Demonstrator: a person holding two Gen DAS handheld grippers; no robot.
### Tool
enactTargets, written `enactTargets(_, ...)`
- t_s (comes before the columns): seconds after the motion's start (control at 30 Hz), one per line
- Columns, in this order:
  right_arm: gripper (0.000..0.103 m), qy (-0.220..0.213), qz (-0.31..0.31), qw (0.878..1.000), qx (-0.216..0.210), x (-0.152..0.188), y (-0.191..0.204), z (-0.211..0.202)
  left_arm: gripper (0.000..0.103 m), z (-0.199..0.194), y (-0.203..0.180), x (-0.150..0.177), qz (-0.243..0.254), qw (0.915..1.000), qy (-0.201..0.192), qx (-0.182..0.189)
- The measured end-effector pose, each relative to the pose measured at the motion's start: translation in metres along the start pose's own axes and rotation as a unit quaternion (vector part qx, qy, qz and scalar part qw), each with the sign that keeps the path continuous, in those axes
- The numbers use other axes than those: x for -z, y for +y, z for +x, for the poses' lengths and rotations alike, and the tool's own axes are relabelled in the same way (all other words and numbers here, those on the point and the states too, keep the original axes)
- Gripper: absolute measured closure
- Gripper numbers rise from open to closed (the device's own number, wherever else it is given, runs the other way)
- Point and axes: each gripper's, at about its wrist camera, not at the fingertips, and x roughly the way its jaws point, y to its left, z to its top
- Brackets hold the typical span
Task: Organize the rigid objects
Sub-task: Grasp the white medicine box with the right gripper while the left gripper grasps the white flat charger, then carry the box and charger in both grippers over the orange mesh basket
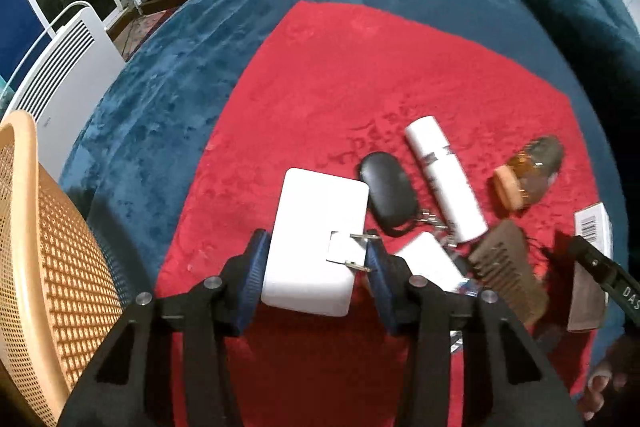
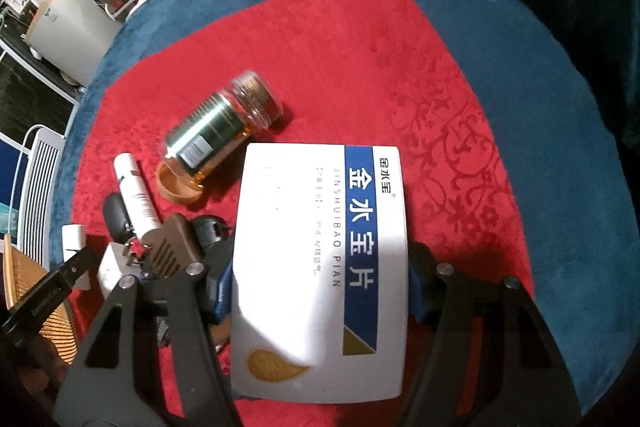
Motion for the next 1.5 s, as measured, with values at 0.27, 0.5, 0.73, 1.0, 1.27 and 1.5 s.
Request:
enactTargets(0.27, 0.038, 0.001, -0.004, 1.000, -0.021, 0.013, -0.003, -0.025, 0.054, -0.030, -0.017, 0.018, 0.009, 0.9995, -0.020, 0.024)
enactTargets(0.5, 0.038, -0.003, -0.016, 0.999, -0.029, 0.028, 0.003, -0.044, 0.054, -0.068, -0.011, 0.037, 0.006, 0.9979, -0.045, 0.047)
enactTargets(0.73, 0.038, -0.008, -0.070, 0.996, -0.062, 0.039, 0.052, -0.064, 0.054, -0.125, 0.022, 0.047, -0.036, 0.9932, -0.097, 0.053)
enactTargets(1.0, 0.038, -0.010, -0.170, 0.975, -0.146, 0.060, 0.167, -0.086, 0.054, -0.170, 0.100, 0.071, -0.105, 0.9852, -0.134, 0.018)
enactTargets(1.27, 0.038, -0.007, -0.282, 0.937, -0.206, 0.097, 0.280, -0.092, 0.054, -0.166, 0.202, 0.112, -0.231, 0.9648, -0.124, -0.022)
enactTargets(1.5, 0.038, 0.016, -0.333, 0.920, -0.208, 0.123, 0.334, -0.062, 0.054, -0.153, 0.242, 0.123, -0.266, 0.9568, -0.111, -0.042)
